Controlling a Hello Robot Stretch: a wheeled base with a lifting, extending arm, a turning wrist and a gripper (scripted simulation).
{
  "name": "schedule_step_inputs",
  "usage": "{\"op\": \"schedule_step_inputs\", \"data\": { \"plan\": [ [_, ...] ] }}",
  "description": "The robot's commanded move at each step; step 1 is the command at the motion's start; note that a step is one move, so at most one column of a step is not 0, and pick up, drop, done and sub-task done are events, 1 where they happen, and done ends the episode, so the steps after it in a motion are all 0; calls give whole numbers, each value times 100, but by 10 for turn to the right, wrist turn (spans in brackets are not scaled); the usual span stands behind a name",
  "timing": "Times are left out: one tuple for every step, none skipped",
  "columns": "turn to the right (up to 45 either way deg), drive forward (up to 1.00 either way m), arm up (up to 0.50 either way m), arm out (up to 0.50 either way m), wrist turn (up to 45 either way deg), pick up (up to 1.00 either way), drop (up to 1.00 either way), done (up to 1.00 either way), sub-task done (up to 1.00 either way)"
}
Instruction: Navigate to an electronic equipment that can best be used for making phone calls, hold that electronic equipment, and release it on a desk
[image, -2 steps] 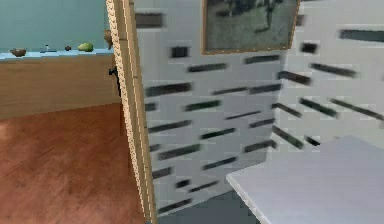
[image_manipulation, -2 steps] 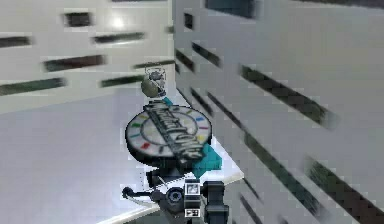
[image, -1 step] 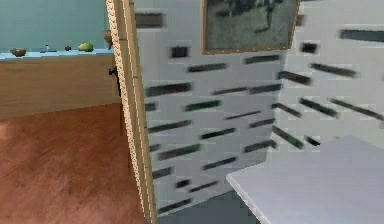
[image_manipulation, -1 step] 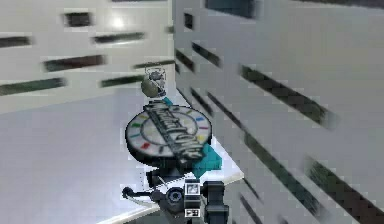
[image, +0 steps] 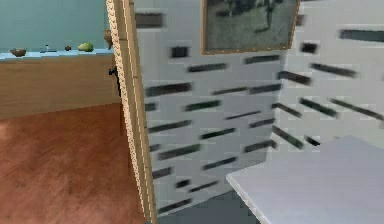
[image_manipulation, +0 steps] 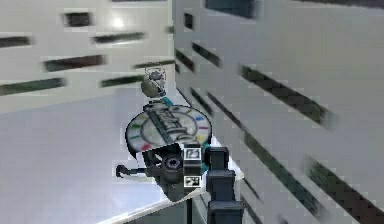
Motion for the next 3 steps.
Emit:
{"op": "schedule_step_inputs", "data": {
  "plan": [
    [0, 0, 14, 0, 0, 0, 0, 0, 0],
    [0, 0, 0, 0, -450, 0, 0, 0, 0],
    [0, 0, 0, 0, -450, 0, 0, 0, 0]
  ]
}}
